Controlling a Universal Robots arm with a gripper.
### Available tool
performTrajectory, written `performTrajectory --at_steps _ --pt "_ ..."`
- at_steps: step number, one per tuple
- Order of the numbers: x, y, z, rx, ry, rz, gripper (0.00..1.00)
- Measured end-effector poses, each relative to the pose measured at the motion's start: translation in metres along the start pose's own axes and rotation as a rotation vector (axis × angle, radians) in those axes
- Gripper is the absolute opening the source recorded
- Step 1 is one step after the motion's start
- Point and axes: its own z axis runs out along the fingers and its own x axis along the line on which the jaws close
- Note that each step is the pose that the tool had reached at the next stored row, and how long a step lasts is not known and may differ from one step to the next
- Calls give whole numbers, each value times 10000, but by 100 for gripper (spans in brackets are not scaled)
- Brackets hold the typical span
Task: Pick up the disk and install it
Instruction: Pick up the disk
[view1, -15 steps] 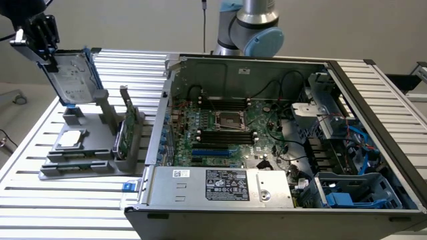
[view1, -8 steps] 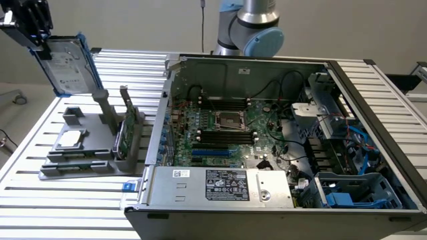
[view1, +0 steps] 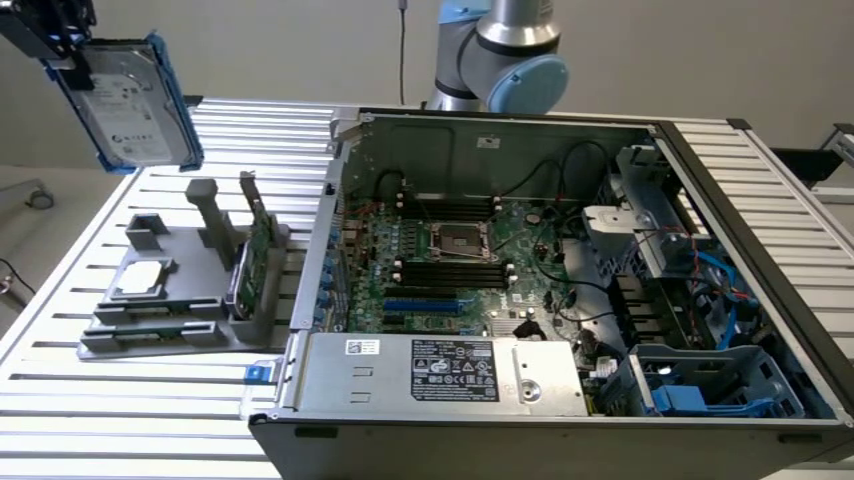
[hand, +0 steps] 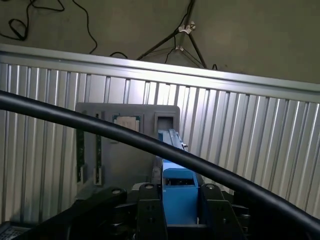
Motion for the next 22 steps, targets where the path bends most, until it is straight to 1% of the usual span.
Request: performTrajectory --at_steps 7,10,13,19,22 --pt "41 -314 -198 -76 -11 -2 33" --pt "58 -447 -265 -108 -14 -3 33" --pt "75 -581 -321 -110 -15 -2 33" --pt "115 -852 -492 -109 -15 -3 33" --pt "140 -972 -547 -110 -15 -3 33"
